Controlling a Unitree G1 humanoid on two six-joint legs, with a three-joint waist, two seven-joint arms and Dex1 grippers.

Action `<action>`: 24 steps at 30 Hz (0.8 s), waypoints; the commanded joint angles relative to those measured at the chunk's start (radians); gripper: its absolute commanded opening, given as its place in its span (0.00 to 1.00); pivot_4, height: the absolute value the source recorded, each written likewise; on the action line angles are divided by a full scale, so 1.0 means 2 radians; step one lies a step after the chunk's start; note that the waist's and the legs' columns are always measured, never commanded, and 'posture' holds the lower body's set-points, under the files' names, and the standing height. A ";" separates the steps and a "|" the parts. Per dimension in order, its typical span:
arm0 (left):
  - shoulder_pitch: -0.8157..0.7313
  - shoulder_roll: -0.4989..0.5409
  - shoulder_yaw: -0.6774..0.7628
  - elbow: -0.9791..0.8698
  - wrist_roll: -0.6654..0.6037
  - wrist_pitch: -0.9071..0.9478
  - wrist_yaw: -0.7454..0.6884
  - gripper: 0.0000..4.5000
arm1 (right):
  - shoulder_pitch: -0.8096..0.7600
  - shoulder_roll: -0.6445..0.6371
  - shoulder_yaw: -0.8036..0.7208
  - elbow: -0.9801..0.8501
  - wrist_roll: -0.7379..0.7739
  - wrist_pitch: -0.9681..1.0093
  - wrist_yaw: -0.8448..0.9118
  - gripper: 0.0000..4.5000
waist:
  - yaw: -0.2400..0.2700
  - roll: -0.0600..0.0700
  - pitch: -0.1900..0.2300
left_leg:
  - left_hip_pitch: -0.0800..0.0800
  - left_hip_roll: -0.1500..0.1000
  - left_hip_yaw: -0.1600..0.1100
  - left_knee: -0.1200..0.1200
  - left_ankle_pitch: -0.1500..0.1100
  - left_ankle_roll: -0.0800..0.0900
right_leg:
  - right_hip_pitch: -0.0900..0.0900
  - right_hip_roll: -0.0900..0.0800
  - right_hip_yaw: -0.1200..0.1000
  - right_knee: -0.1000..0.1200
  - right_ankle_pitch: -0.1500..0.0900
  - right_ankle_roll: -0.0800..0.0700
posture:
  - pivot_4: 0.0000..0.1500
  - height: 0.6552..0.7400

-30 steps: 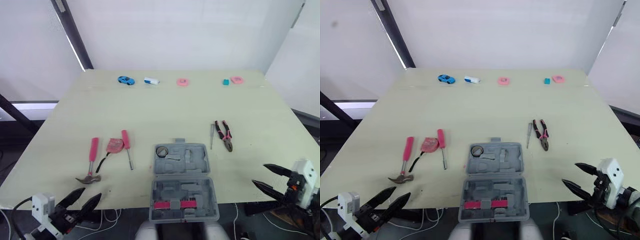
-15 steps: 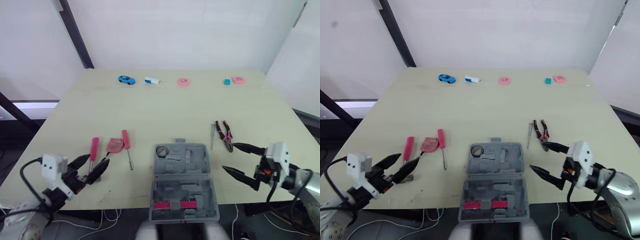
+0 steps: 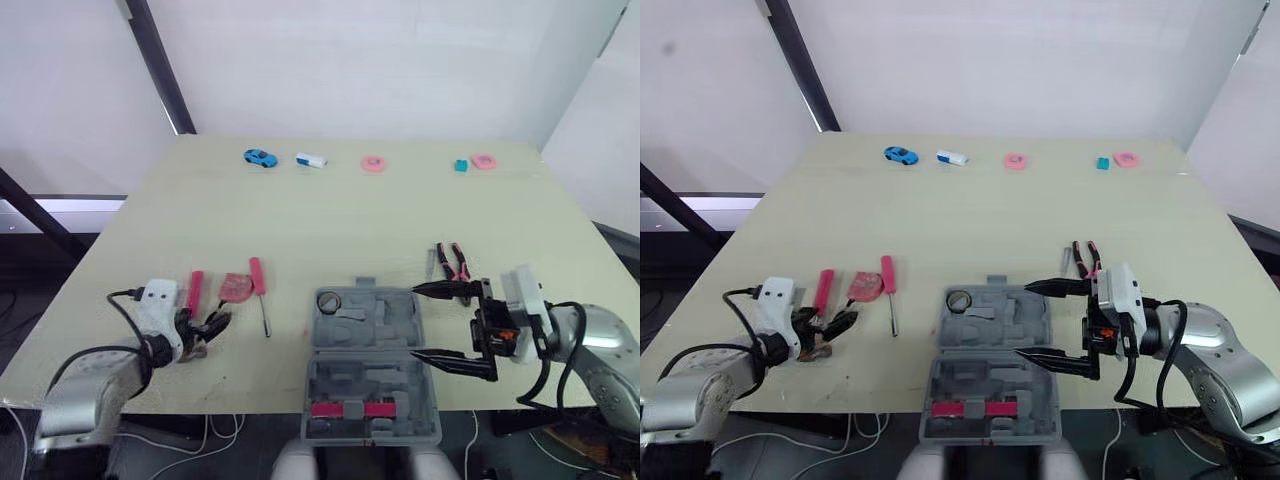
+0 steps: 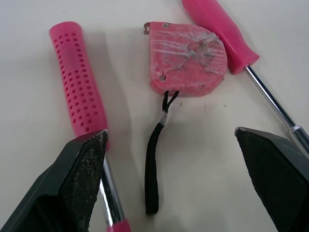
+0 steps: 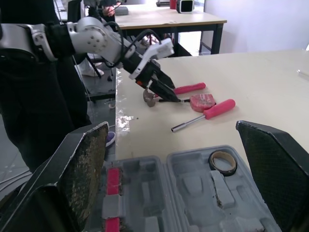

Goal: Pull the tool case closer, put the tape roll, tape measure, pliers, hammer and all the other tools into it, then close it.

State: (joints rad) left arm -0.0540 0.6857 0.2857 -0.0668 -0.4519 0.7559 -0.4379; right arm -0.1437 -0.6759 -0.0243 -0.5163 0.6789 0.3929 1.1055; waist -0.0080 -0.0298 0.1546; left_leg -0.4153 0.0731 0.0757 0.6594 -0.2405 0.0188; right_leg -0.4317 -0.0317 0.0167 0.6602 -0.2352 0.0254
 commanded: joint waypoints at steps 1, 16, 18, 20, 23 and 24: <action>-0.019 0.003 -0.015 0.014 0.018 -0.009 -0.007 1.00 | -0.014 0.003 -0.006 0.004 0.008 -0.002 -0.005 0.99 | 0.000 0.000 0.000 | 0.000 0.000 0.000 0.000 0.000 0.000 | 0.000 0.000 0.000 0.000 0.000 0.000 | 1.00 1.00; -0.026 -0.036 -0.033 0.050 0.058 -0.036 -0.007 0.02 | -0.015 0.000 -0.014 0.016 0.008 -0.002 -0.018 1.00 | 0.002 0.000 0.000 | 0.000 0.000 0.000 0.000 0.000 0.000 | 0.000 0.000 0.000 0.000 0.001 0.002 | 1.00 1.00; -0.026 -0.043 -0.034 0.061 0.065 -0.048 -0.004 0.02 | -0.015 0.001 -0.012 0.017 0.008 -0.002 -0.020 1.00 | 0.003 0.000 0.000 | 0.000 0.000 0.000 0.000 0.000 0.000 | 0.000 0.000 0.000 0.000 0.001 0.002 | 1.00 1.00; -0.023 -0.048 -0.032 0.060 0.066 -0.052 -0.003 0.02 | -0.015 0.000 -0.012 0.017 0.008 -0.003 -0.020 1.00 | 0.004 0.000 0.000 | 0.000 0.000 0.000 0.000 0.000 0.000 | 0.000 0.000 0.000 0.000 0.001 0.002 | 1.00 1.00; -0.003 -0.053 -0.025 0.028 0.054 -0.043 -0.009 0.02 | -0.012 -0.002 -0.013 0.016 0.008 -0.002 -0.020 1.00 | 0.004 0.000 0.000 | 0.000 0.000 0.000 0.001 0.000 0.000 | 0.001 0.000 0.000 0.001 0.001 0.002 | 1.00 1.00; 0.006 -0.054 -0.023 0.015 0.048 -0.038 -0.012 0.02 | -0.010 -0.004 -0.014 0.016 0.008 -0.002 -0.020 1.00 | 0.004 0.000 0.000 | 0.000 0.000 0.000 0.001 0.000 0.000 | 0.001 0.000 0.000 0.001 0.001 0.002 | 1.00 1.00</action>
State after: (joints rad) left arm -0.0730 0.5847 0.2382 0.0063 -0.3389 0.6539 -0.4487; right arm -0.1662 -0.6724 -0.0230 -0.4617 0.6780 0.3914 1.0631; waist -0.0004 -0.0290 0.1540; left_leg -0.4146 0.0729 0.0759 0.6605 -0.2404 0.0189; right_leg -0.4305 -0.0321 0.0170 0.6613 -0.2329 0.0292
